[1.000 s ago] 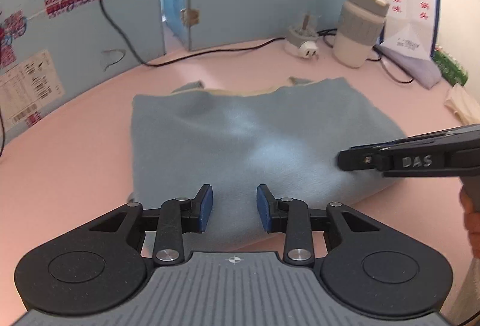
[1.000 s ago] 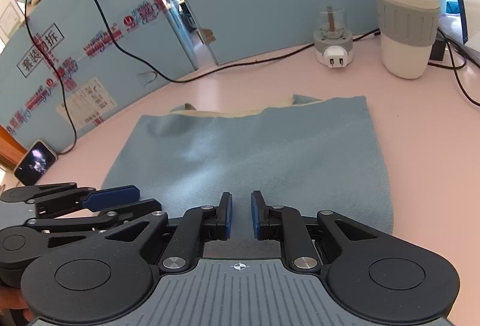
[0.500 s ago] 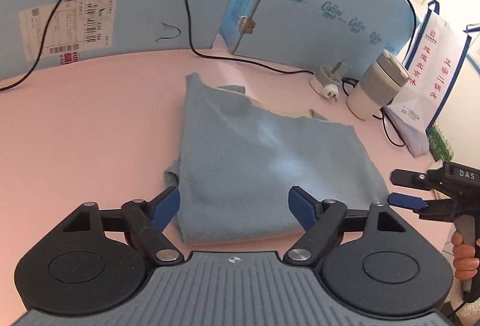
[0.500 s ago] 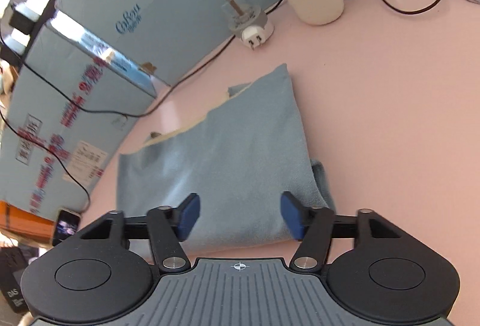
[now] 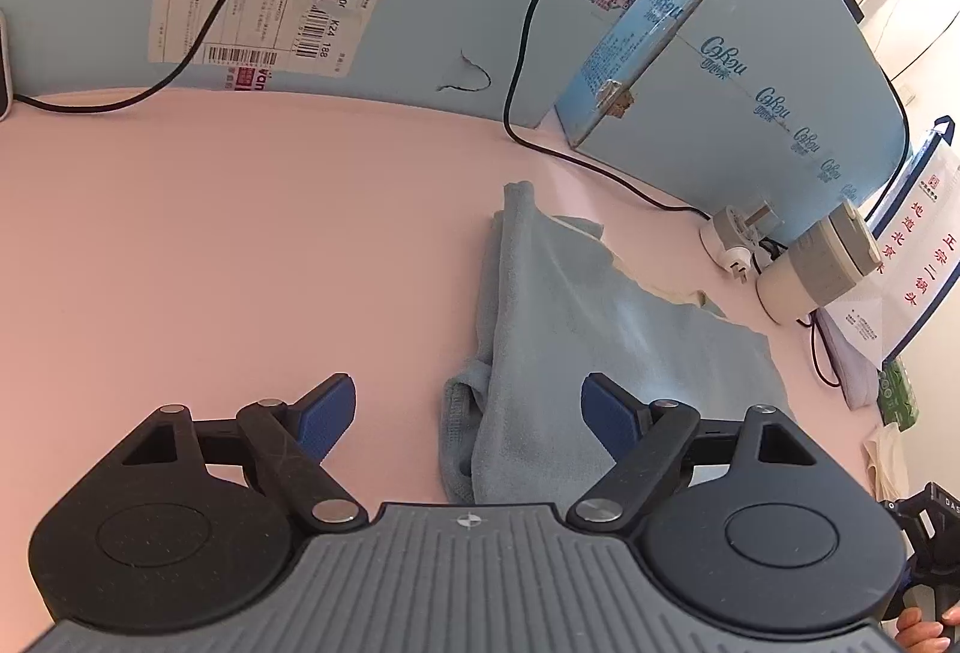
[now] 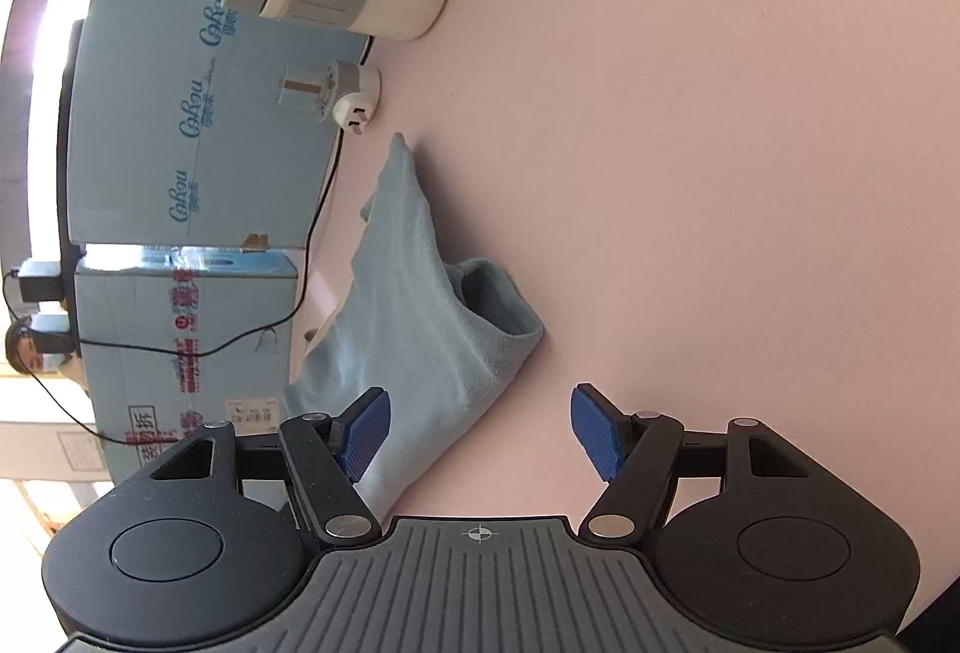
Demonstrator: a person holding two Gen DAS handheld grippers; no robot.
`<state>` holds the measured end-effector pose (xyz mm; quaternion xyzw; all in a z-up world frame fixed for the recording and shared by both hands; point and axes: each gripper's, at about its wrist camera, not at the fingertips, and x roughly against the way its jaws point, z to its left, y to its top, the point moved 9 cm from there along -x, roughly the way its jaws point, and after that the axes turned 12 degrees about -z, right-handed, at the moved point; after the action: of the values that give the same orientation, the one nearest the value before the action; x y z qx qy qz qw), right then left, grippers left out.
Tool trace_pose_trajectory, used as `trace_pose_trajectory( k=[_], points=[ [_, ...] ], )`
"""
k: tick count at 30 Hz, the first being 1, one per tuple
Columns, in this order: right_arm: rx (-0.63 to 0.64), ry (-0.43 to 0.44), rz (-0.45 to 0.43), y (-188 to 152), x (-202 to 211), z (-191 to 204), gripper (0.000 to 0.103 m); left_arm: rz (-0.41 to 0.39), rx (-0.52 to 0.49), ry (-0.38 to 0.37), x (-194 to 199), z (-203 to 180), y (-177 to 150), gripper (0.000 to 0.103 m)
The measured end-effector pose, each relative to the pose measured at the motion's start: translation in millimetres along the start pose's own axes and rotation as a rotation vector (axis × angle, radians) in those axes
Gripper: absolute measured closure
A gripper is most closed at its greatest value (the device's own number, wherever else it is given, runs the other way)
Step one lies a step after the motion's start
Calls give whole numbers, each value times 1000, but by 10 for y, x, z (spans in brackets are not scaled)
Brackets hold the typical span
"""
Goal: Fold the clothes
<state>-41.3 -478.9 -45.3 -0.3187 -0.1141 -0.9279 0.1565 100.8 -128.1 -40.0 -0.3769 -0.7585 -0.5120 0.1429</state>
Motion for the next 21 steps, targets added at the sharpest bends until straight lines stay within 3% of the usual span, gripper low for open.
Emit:
trace_pose_trajectory(
  k=[5,10,17,21],
  points=[
    [-52,0,-23,-1,-173,-33,35,2,-30,27,-188,-64,-63,22],
    [-44,21,-51,36,-281,21,33,-52,-37,53,-293,-142,-54,20],
    [-20,61,-55,127,-406,66,33,-43,-151,37,-381,-412,-188,20],
    [11,74,-51,153,-448,112,33,-37,-201,91,-406,-450,-216,26]
  ],
)
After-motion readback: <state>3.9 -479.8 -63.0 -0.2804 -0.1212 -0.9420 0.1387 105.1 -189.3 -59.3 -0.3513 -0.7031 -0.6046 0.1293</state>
